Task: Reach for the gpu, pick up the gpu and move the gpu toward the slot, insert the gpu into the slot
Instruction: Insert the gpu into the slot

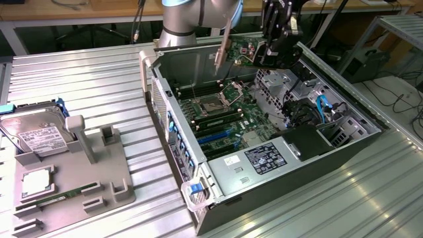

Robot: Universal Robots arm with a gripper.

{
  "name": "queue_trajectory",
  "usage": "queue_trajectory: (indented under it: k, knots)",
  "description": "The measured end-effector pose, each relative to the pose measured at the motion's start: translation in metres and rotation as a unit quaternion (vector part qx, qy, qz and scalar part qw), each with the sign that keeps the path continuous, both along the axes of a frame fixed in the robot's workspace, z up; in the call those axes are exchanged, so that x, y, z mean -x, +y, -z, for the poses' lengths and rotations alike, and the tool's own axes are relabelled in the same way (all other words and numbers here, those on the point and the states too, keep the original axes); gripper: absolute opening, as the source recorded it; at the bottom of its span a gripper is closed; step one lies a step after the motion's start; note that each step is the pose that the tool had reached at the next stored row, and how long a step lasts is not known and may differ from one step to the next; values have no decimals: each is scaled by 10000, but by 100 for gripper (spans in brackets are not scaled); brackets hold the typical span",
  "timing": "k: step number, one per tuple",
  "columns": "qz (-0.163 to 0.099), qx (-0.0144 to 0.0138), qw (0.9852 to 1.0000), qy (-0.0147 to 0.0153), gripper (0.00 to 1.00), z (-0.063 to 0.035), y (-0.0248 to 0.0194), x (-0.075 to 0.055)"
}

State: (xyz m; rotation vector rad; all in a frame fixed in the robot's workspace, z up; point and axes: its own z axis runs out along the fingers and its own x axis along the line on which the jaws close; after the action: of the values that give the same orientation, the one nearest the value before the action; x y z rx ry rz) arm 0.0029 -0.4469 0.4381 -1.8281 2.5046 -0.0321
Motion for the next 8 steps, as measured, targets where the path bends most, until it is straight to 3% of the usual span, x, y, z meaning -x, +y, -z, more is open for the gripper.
queue_trajectory:
  k: [8]
  knots:
    - [-263,-1,9997,0,27,0,-18,0]
